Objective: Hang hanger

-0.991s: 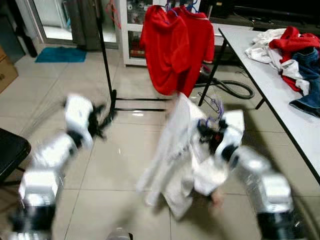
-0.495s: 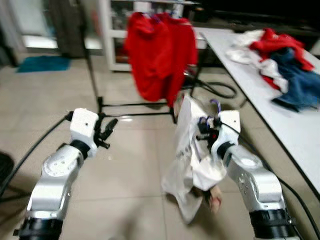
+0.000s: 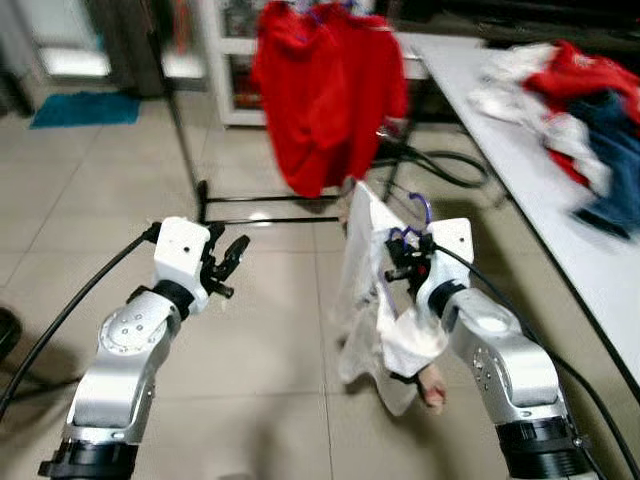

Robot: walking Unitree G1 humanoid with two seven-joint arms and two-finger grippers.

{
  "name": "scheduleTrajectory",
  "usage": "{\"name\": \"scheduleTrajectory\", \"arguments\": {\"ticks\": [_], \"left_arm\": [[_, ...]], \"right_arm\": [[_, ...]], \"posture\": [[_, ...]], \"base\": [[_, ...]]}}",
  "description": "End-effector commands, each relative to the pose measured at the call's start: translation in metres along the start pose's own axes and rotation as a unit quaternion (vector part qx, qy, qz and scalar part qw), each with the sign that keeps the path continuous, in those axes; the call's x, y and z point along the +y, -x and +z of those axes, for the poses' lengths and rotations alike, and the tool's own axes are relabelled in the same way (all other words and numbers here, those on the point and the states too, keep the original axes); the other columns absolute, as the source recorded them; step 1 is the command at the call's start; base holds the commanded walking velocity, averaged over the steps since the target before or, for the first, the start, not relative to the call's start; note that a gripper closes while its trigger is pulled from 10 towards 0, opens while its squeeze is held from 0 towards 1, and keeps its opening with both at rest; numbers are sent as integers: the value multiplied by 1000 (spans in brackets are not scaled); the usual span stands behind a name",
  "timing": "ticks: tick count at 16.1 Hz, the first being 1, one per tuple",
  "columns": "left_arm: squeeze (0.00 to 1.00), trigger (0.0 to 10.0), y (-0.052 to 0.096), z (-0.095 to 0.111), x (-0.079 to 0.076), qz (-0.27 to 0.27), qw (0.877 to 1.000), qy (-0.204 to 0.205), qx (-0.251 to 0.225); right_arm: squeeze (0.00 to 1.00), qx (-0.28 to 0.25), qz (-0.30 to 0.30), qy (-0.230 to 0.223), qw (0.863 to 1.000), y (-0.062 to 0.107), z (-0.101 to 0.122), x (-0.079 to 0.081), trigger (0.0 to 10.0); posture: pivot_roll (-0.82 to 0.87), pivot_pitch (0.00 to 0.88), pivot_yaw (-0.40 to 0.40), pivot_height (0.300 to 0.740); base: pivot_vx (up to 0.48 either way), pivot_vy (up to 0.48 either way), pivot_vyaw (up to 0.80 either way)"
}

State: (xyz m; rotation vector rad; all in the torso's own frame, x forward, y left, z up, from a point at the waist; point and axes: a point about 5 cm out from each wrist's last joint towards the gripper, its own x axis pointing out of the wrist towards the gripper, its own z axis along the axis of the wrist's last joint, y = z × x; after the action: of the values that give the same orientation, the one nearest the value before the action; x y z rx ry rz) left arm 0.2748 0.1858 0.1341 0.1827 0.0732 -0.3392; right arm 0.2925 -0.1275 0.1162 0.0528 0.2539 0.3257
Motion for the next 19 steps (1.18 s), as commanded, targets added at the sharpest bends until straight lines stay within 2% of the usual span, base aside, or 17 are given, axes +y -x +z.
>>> {"name": "scheduleTrajectory", "arguments": {"ticks": [1, 3, 5, 11, 14, 16, 17, 19], "left_arm": [[0, 10000, 2, -2, -2, 2, 1000, 0, 4], [0, 10000, 2, -3, -4, 5, 1000, 4, 5], [0, 10000, 1, -3, -5, 10, 1000, 9, 5], [0, 10000, 5, -10, -2, 21, 1000, 15, 12], [0, 10000, 3, -11, -4, 26, 999, 20, 10], [0, 10000, 7, -12, -8, 23, 999, 20, 10], [0, 10000, 12, -13, -7, 25, 999, 19, 13], [0, 10000, 14, -15, -4, 33, 999, 15, 17]], "right_arm": [[0, -20, -7, 4, 1000, 0, 5, 1, 10000], [0, -28, -26, -20, 999, -2, 3, 2, 10000], [0, -27, -16, -11, 999, -2, 1, 5, 10000], [0, -21, -31, 38, 999, 2, -11, -1, 10000], [0, -16, -28, 38, 999, 0, -13, 1, 10000], [0, -19, -31, 21, 999, -1, -13, 0, 10000], [0, -22, -32, 5, 999, -1, -12, 1, 10000], [0, -24, -23, 0, 999, -2, -12, 1, 10000]], "posture": [[80, 0, -59, 740], [84, 0, -59, 740], [86, 0, -57, 740], [94, 0, -73, 740], [99, 0, -82, 740], [119, 0, -103, 740], [121, 0, -107, 740], [130, 0, -115, 740]], "base": [[416, 0, 800], [420, 0, 0], [416, 0, 0], [428, 0, 0], [439, 0, 708], [437, 0, 400], [435, 0, 0], [439, 0, 0]]}}
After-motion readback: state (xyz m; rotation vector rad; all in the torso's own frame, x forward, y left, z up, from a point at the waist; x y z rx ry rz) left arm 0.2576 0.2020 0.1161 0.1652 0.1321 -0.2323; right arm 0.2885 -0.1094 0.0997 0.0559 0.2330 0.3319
